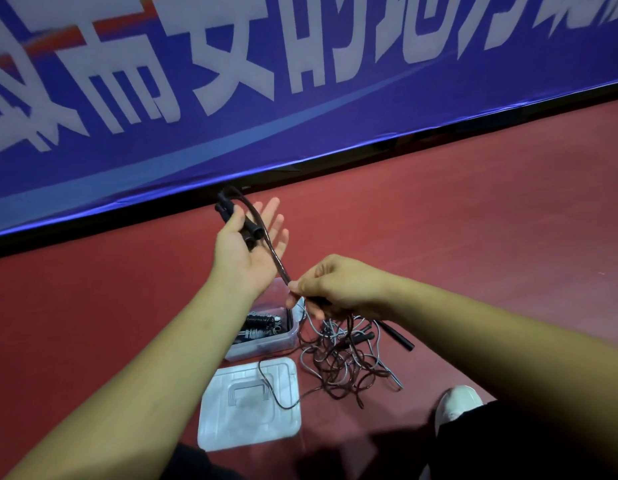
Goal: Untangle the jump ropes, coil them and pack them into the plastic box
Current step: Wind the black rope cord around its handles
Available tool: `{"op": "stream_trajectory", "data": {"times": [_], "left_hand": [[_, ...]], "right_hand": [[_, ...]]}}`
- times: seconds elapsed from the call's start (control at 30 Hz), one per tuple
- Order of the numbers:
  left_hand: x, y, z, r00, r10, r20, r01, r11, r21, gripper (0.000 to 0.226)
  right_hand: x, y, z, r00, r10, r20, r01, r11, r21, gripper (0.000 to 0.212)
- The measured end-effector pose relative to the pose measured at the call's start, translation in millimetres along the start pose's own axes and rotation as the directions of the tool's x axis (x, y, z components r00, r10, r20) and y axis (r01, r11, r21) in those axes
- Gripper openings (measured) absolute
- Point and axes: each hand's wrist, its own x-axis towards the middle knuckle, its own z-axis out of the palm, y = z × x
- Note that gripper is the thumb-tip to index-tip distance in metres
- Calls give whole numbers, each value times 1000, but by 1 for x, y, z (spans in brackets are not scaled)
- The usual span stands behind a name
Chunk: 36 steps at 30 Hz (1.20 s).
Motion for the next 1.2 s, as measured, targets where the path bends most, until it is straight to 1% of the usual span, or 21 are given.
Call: {"op": "stream_trajectory", "data": {"times": [0.07,0.13,0.17,0.27,0.33,0.43,0.5,0.53,0.6,0.67,0.7,0.73,0.8,0.87,0.9,0.93,0.97,1.07,1.1,1.17,1.2], "left_hand": [[0,-2,-2,1000,-10,-12,11,997,82,42],[0,-4,-2,1000,-3,-21,5,994,111,40],[1,-3,0,1000,6,-17,-5,996,85,39],[0,6,9,999,42,-5,-42,996,-82,35],[2,9,12,998,46,-34,-49,996,-77,32],[8,13,7,998,55,-27,-54,998,27,22],[14,21,1,992,125,-11,-121,977,173,16],[15,26,-1,982,187,-6,-178,945,276,10],[17,33,-5,952,305,0,-270,843,466,5],[19,34,-10,924,383,7,-302,717,629,11],[20,34,-13,920,391,15,-291,660,692,13],[20,33,-15,928,373,18,-264,620,739,13],[21,28,-19,952,303,34,-201,541,817,13],[20,20,-20,957,284,67,-184,409,894,9],[19,17,-19,956,281,82,-185,362,914,9],[17,13,-19,961,259,95,-184,345,921,9],[16,9,-18,972,212,103,-175,358,917,9],[12,5,-17,993,47,112,-121,459,880,9],[11,5,-16,993,-8,122,-105,450,887,10],[9,7,-16,976,-145,165,-106,344,933,10],[8,6,-16,961,-201,190,-120,319,940,10]], "right_hand": [[-3,-1,4,1000,20,18,-19,1000,-24,34],[-5,-5,6,999,28,43,-27,999,-23,35],[-6,-7,6,998,30,51,-29,1000,-7,35],[-7,-15,7,998,18,54,-20,999,37,33],[-9,-18,9,998,-9,59,7,999,36,31],[-13,-21,8,997,-67,49,66,998,18,29],[-21,-26,1,994,-98,48,101,994,-48,23],[-25,-29,-4,992,-108,59,112,991,-72,20],[-32,-33,-14,991,-104,84,111,990,-83,13],[-39,-38,-24,991,-94,97,103,991,-89,8],[-42,-41,-29,991,-106,85,115,988,-100,8],[-45,-44,-33,990,-132,57,138,984,-113,8],[-49,-51,-44,977,-207,-50,198,969,-146,8],[-50,-54,-55,946,-274,-171,251,957,-145,7],[-50,-54,-59,931,-292,-220,268,954,-135,8],[-51,-55,-63,915,-304,-266,276,951,-138,10],[-51,-55,-67,898,-307,-315,273,951,-147,13],[-50,-52,-79,851,-280,-444,252,960,-123,14],[-49,-51,-83,839,-269,-473,240,963,-123,14],[-46,-49,-90,816,-257,-519,207,966,-152,16],[-46,-49,-93,806,-252,-536,192,967,-165,16]]}}
